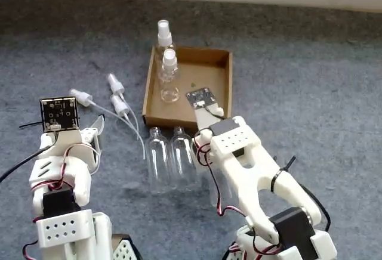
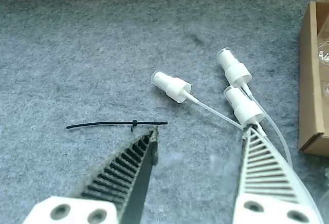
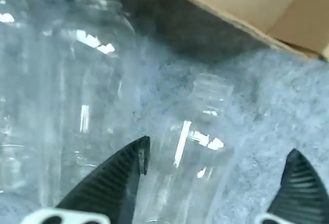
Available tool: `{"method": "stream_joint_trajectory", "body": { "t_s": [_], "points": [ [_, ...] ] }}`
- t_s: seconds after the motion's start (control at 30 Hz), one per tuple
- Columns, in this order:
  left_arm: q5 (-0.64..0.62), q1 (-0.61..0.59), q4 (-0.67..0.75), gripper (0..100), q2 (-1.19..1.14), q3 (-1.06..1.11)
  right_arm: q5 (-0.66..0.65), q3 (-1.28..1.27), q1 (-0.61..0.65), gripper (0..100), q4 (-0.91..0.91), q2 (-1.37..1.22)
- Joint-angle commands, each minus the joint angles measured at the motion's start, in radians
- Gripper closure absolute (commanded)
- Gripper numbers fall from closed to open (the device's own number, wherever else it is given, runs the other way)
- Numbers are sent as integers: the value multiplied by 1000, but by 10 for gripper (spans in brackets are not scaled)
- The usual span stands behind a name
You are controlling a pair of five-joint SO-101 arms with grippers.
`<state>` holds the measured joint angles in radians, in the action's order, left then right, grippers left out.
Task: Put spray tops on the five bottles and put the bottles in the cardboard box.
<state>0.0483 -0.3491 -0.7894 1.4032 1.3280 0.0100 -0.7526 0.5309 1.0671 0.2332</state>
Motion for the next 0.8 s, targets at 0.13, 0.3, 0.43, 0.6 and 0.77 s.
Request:
{"method": "stream_joint_trajectory", "body": {
  "t_s": [0.13, 0.3, 0.43, 0.6, 0.77],
  "points": [
    [8, 13, 18, 761, -7, -7, 0, -56, -97, 659, -4, 15],
    [8, 13, 18, 761, -7, -7, -97, -61, -286, 659, -8, 15],
    [8, 13, 18, 761, -7, -7, -180, -56, -430, 660, -8, 10],
    [8, 13, 18, 761, -7, -7, -284, -12, -573, 660, -30, 4],
    [8, 13, 18, 761, -5, -7, -285, 65, -622, 663, -28, -50]
  ]
}}
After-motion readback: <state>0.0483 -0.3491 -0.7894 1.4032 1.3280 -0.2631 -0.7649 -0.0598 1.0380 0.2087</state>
